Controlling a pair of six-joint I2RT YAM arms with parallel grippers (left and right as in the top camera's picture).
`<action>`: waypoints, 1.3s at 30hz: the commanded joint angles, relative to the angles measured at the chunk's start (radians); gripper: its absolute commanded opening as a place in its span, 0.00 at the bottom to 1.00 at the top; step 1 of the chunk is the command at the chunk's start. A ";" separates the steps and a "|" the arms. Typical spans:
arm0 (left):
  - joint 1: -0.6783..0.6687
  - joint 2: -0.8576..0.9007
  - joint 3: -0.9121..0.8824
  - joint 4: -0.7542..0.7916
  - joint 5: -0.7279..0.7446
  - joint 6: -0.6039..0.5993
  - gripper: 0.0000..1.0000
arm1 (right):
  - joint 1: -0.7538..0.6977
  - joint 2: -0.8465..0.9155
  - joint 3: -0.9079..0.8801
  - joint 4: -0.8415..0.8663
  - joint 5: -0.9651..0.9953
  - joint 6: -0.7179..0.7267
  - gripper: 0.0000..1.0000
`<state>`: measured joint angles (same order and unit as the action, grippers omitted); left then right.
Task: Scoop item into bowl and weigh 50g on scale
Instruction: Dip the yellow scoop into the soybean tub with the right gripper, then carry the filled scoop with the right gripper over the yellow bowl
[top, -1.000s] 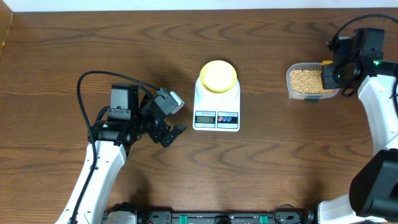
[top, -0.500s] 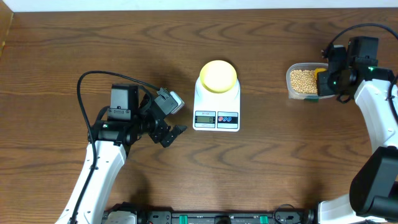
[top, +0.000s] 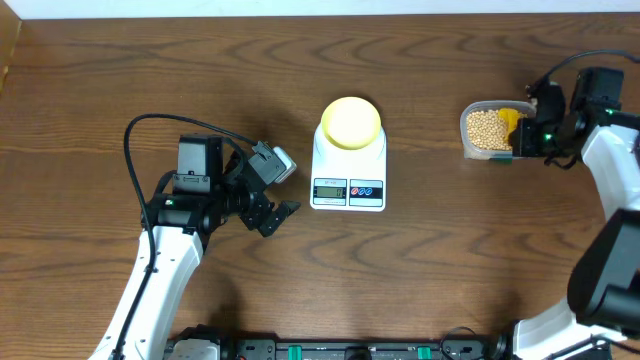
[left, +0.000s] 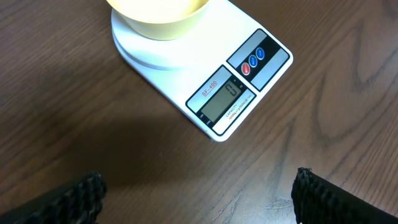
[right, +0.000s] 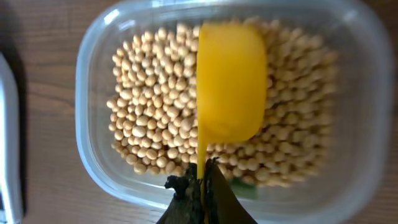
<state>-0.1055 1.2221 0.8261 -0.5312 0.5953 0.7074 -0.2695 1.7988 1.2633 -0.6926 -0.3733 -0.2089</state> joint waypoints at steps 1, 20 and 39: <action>0.005 -0.001 -0.011 -0.002 -0.008 -0.001 0.98 | -0.027 0.034 -0.011 0.016 -0.106 0.032 0.01; 0.005 -0.001 -0.011 -0.002 -0.008 -0.001 0.98 | -0.235 0.034 -0.011 -0.022 -0.457 0.081 0.01; 0.005 -0.001 -0.011 -0.002 -0.008 -0.001 0.97 | -0.340 0.034 -0.011 -0.041 -0.792 0.127 0.01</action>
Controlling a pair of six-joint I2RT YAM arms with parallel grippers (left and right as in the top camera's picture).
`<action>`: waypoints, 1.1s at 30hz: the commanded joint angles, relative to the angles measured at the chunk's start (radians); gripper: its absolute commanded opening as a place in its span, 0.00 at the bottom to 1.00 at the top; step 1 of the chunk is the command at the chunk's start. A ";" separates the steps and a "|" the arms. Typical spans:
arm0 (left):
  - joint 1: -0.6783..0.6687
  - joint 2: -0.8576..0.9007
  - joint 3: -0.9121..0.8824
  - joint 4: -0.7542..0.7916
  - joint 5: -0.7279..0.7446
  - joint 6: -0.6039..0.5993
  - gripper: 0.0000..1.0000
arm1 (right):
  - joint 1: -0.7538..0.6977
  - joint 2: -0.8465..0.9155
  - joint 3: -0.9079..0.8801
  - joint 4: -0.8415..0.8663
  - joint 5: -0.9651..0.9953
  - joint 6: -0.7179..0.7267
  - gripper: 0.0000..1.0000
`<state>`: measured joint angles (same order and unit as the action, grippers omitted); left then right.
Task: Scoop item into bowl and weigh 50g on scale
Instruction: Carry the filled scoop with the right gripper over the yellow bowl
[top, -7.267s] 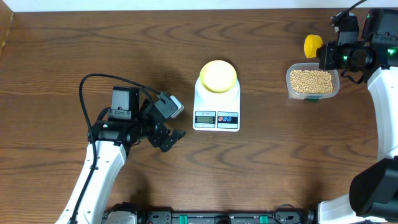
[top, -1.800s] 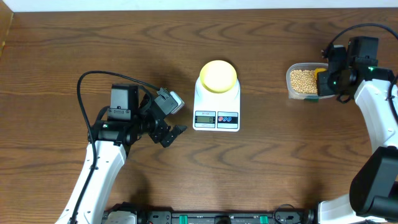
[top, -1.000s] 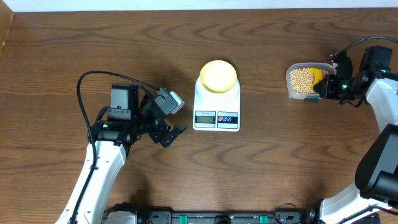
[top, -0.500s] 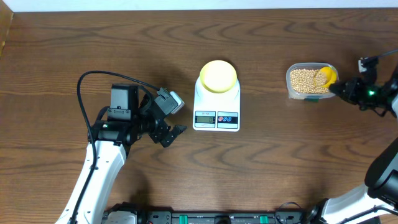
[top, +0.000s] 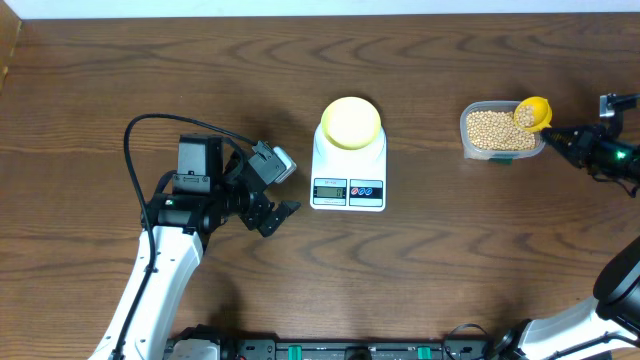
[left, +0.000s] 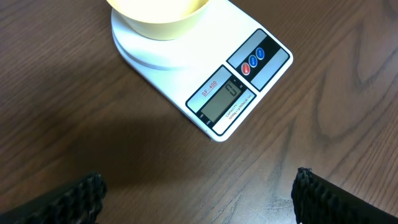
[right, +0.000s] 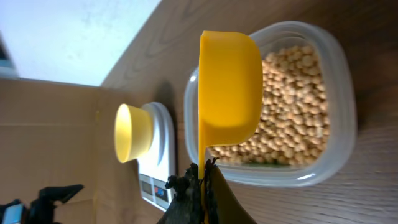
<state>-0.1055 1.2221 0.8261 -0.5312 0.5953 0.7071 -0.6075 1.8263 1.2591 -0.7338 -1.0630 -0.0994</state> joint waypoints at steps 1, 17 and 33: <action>0.005 -0.001 -0.011 -0.002 -0.009 -0.001 0.97 | 0.000 0.006 -0.006 0.000 -0.127 0.018 0.01; 0.005 -0.001 -0.011 -0.002 -0.008 -0.001 0.98 | 0.324 0.006 -0.006 0.185 -0.177 0.307 0.01; 0.005 -0.001 -0.011 -0.002 -0.009 -0.001 0.97 | 0.724 0.005 0.002 0.398 0.125 0.547 0.01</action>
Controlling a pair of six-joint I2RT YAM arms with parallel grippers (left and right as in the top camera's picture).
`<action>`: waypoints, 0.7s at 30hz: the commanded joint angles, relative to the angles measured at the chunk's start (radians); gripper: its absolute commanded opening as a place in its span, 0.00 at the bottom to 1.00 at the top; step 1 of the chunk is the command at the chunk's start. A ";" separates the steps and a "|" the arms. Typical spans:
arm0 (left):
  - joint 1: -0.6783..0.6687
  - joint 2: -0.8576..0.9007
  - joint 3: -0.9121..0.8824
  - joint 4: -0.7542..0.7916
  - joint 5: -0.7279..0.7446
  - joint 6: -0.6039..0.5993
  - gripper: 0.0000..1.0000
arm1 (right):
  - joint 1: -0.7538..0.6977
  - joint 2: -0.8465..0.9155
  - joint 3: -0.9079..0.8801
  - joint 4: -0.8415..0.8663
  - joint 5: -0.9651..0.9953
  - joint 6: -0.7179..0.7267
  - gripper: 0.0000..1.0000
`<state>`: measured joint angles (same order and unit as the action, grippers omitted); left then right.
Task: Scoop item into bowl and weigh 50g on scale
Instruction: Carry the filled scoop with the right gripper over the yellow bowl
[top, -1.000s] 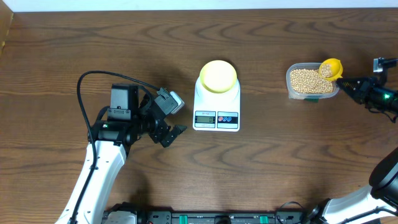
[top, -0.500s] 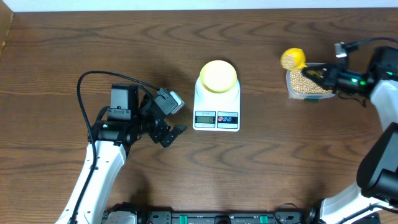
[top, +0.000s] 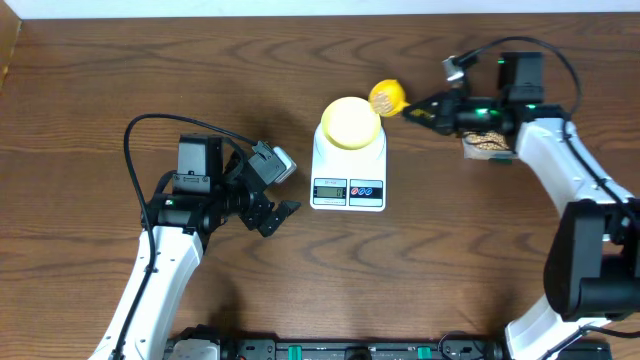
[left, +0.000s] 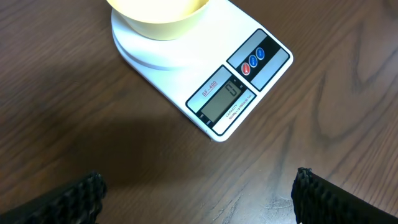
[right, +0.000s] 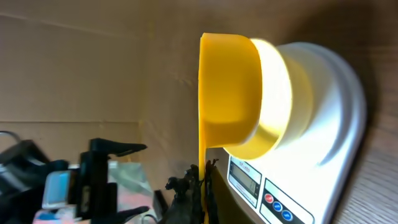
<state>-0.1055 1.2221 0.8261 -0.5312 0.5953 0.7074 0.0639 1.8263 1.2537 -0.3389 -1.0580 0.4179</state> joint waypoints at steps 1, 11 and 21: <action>0.005 -0.001 -0.011 -0.002 -0.009 -0.001 0.98 | 0.067 0.004 0.011 0.003 0.138 0.030 0.01; 0.005 -0.001 -0.011 -0.002 -0.008 -0.001 0.97 | 0.293 -0.044 0.151 -0.183 0.600 -0.113 0.01; 0.005 -0.001 -0.011 -0.002 -0.008 -0.001 0.98 | 0.447 -0.048 0.226 -0.254 0.980 -0.260 0.01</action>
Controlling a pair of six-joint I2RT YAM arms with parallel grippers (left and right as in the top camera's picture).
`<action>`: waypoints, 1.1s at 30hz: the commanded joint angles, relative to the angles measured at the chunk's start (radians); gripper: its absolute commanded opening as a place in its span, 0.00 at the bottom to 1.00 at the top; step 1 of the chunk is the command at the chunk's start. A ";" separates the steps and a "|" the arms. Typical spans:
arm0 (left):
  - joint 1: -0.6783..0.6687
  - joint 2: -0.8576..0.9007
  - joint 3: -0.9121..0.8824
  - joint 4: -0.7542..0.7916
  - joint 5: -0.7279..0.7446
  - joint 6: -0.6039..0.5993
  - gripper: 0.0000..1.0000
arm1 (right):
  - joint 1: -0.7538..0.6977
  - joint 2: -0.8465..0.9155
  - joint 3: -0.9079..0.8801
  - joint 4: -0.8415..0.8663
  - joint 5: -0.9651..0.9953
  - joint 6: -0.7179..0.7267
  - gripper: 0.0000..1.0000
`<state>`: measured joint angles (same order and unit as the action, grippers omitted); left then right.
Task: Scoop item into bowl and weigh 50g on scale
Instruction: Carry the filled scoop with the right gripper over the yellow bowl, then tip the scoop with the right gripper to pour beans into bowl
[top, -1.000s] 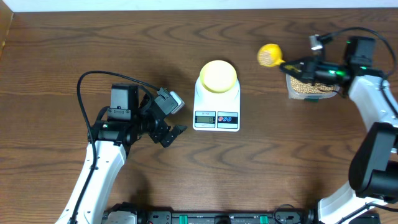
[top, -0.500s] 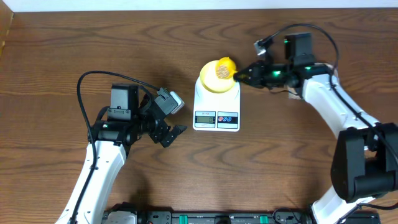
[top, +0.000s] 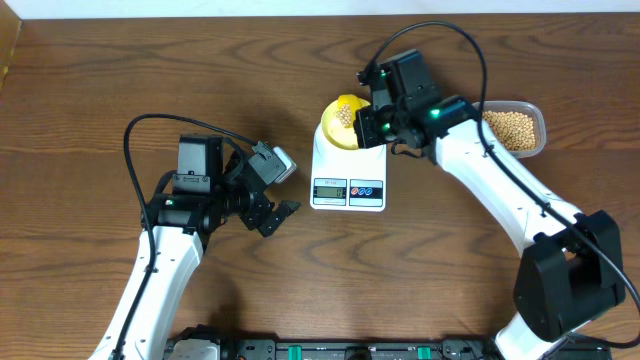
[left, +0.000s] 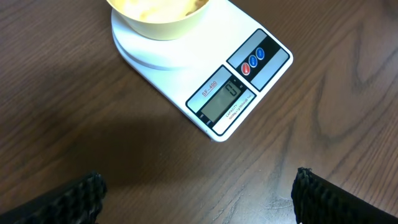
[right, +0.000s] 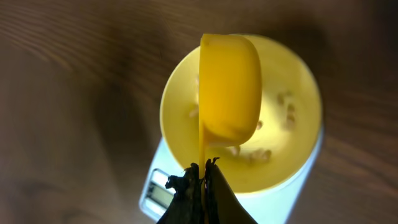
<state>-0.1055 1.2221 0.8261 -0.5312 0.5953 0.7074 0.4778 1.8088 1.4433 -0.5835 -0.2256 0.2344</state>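
A yellow bowl (top: 334, 132) stands on the white scale (top: 348, 188) at the table's middle. My right gripper (top: 374, 120) is shut on the handle of a yellow scoop (right: 229, 87), which is held over the bowl (right: 298, 134) and turned on its side. A few soybeans (right: 286, 98) lie in the bowl. To the left of the scale my left gripper (top: 282, 214) stands open over bare wood with nothing in it. Its view takes in the bowl (left: 158, 15) and the scale's display (left: 224, 99).
A clear tub of soybeans (top: 515, 128) sits to the right of the scale, behind my right arm. The table's back edge runs close behind the bowl and the tub.
My right gripper has moved the scoop from beside the bowl's far right rim to directly over the bowl. The scoop is now tipped and soybeans lie in the bowl. My left arm has not moved.
The scoop was first down among the beans in the tub, held by my right gripper. Then it was lifted, filled, at the tub's right end. After that it hung close to the bowl, and now it is tipped over the bowl with beans inside.
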 joint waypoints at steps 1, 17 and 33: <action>0.005 -0.001 -0.011 -0.002 -0.008 -0.001 0.97 | 0.057 -0.031 0.055 -0.035 0.205 -0.114 0.01; 0.005 -0.001 -0.011 -0.002 -0.008 -0.001 0.98 | 0.230 -0.032 0.115 -0.147 0.616 -0.250 0.01; 0.005 -0.001 -0.011 -0.002 -0.008 -0.001 0.97 | -0.190 -0.262 0.114 -0.359 0.328 -0.184 0.01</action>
<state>-0.1055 1.2221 0.8261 -0.5312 0.5953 0.7074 0.4076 1.5890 1.5417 -0.8799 0.1722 0.0212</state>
